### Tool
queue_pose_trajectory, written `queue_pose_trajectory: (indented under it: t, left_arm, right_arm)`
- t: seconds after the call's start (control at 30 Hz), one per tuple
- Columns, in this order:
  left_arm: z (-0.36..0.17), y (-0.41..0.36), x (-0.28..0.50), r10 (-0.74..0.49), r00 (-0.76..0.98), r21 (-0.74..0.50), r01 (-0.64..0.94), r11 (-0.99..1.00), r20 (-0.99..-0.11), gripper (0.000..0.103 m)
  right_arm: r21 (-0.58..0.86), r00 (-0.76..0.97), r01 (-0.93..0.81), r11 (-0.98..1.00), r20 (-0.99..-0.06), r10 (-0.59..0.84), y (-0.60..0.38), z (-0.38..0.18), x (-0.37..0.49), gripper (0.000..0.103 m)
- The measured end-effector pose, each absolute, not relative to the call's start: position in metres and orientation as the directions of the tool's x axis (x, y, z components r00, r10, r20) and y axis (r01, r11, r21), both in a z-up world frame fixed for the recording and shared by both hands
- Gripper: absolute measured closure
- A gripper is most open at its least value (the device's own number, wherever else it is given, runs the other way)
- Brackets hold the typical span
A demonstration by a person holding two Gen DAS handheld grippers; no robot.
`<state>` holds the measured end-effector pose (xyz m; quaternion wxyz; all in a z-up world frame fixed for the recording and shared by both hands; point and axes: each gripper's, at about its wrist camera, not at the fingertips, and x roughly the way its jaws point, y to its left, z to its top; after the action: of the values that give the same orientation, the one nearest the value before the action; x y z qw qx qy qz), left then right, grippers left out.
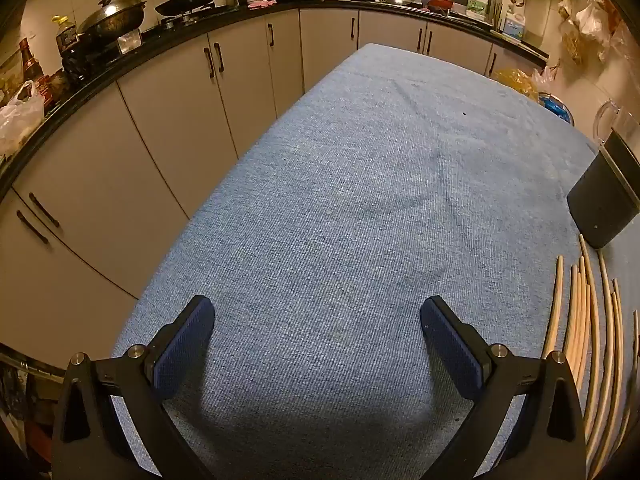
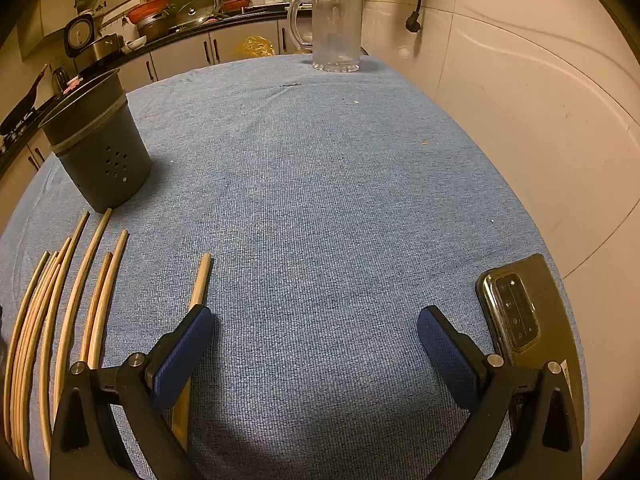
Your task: Organize utensils
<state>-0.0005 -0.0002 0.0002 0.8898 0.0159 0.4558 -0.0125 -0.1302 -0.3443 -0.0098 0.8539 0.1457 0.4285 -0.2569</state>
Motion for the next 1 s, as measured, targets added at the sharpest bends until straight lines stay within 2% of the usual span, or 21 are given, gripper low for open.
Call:
queue_pose_trajectory:
  t: [0.17, 0.27, 0.33, 0.47, 0.67, 0.83, 1.0]
  left_arm:
    - [0.003, 0.0, -0.007, 0.009, 0.594, 0.032, 0.027, 0.999, -0.804, 0.0]
    - [0.014, 0.004, -0.029, 0.025, 0.649, 0.044, 0.013, 0.999, -0.761, 0.0]
    - [0.028, 0.009, -0.048, 0.046, 0.697, 0.055, -0.009, 0.998, -0.715, 0.0]
    - [0.057, 0.008, -0.101, 0.009, 0.785, 0.048, 0.026, 0.999, -0.62, 0.0]
    - [0.086, -0.016, -0.175, -0.067, 0.851, 0.045, 0.106, 0.993, -0.521, 0.0]
    - [0.09, -0.038, -0.197, -0.092, 0.868, 0.092, 0.156, 0.983, -0.488, 0.0]
    - [0.084, -0.046, -0.192, -0.086, 0.854, 0.083, 0.149, 0.985, -0.512, 0.0]
  right_arm:
    - [0.015, 0.498, 0.554, 0.833, -0.808, -0.316, -0.342, -0.008, -0.13, 0.0]
    - [-0.019, 0.482, 0.561, 0.827, -0.805, -0.345, -0.333, 0.002, -0.154, 0.0]
    - [0.014, 0.525, 0.569, 0.822, -0.776, -0.35, -0.333, 0.014, -0.165, 0.0]
    - [0.059, 0.628, 0.559, 0.827, -0.681, -0.376, -0.306, 0.043, -0.219, 0.0]
    - [0.17, 0.763, 0.468, 0.867, -0.573, -0.3, -0.261, 0.063, -0.263, 0.0]
    - [0.148, 0.798, 0.422, 0.895, -0.529, -0.289, -0.246, 0.078, -0.274, 0.0]
    - [0.132, 0.816, 0.392, 0.911, -0.507, -0.277, -0.242, 0.073, -0.27, 0.0]
